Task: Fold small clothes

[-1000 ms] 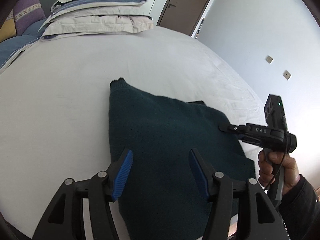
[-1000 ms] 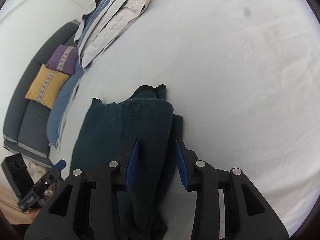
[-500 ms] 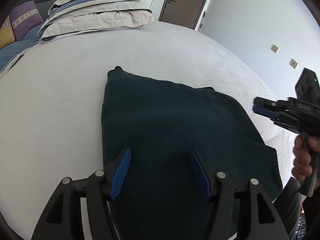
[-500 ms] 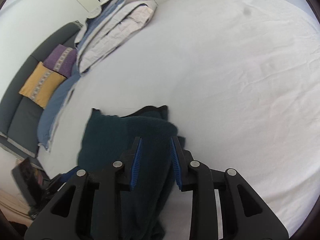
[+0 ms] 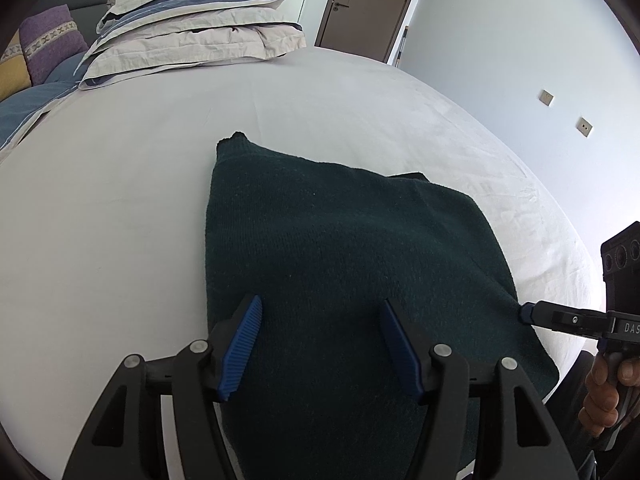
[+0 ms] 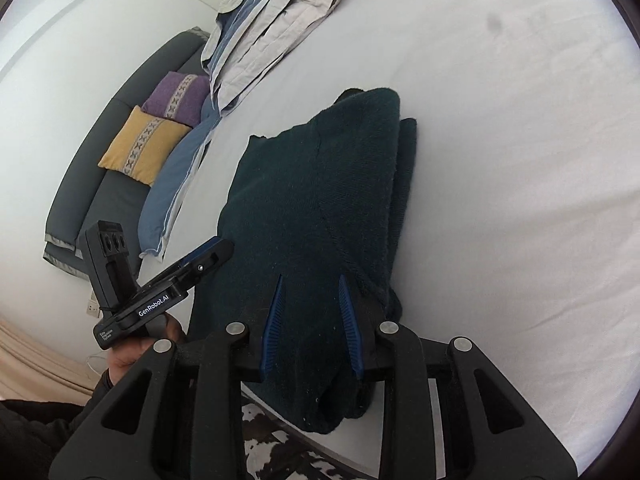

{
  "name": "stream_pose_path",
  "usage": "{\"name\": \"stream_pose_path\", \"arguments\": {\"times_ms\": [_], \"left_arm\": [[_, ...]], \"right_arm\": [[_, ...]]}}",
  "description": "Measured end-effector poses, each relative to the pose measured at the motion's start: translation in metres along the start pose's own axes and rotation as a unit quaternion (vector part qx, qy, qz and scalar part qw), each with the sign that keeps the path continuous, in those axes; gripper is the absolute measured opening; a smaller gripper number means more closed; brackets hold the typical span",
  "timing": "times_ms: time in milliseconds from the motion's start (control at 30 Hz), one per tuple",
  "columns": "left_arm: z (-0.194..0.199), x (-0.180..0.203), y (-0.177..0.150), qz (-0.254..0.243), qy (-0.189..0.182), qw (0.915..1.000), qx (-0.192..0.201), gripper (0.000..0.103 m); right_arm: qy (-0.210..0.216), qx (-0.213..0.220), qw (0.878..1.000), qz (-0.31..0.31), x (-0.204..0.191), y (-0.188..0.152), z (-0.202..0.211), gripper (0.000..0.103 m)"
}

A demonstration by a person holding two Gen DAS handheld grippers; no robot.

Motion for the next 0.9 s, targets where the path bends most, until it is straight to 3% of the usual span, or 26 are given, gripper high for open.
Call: {"name": "stream_pose_path", "arguments": {"times_ms": [67,233,400,500,567,667,800,833,900], "left_arm": [[0.005,-0.002,-0.002,0.011,-0.006,0.9999,0.003,0.064],[0.011,0.002,-0.009,0.009,-0.002,0.9999,0.006,0.065],[0.015,0.004,-0.012,0.009,0.0,0.9999,0.008,0.065],[0.021,0.004,-0.015,0.005,0.002,0.9999,0.011,0.065],[0.028,0.003,-0.018,0.006,0.008,0.9998,0.018,0.065],[0.042,0.003,-0.023,0.01,0.018,0.9992,0.035,0.072],[0.07,0.011,-0.029,-0.013,0.058,0.9946,0.085,0.092],[0.078,0.015,-0.029,-0.02,0.069,0.9924,0.1,0.097],[0.095,0.021,-0.029,-0.035,0.093,0.9861,0.133,0.103]], "right_arm": [[-0.006,0.015,1.0,0.007,-0.008,-0.005,0.013,0.026],[0.046,0.012,0.998,0.035,-0.036,-0.017,0.027,0.03],[-0.01,-0.029,0.999,0.007,-0.016,-0.026,-0.005,0.03],[0.011,-0.018,1.0,-0.013,0.002,-0.034,-0.004,0.03],[-0.001,-0.006,1.0,-0.007,0.003,-0.038,0.004,0.03],[-0.042,0.009,0.999,-0.012,0.006,-0.039,0.019,0.032],[-0.074,0.059,0.995,0.004,-0.006,-0.036,0.051,0.032],[-0.091,0.072,0.993,0.016,-0.012,-0.035,0.057,0.042],[-0.124,0.096,0.987,0.046,-0.03,-0.033,0.069,0.049]]}}
Point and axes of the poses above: each gripper's, at about its wrist camera, not at the fingertips, and z roughly against the way its jaws point, x to its right, y to its top, the point moved 1 cm from there along -z, roughly the way its jaws point, and after that the axes turned 8 degrees about -x, right-handed, at the moved point
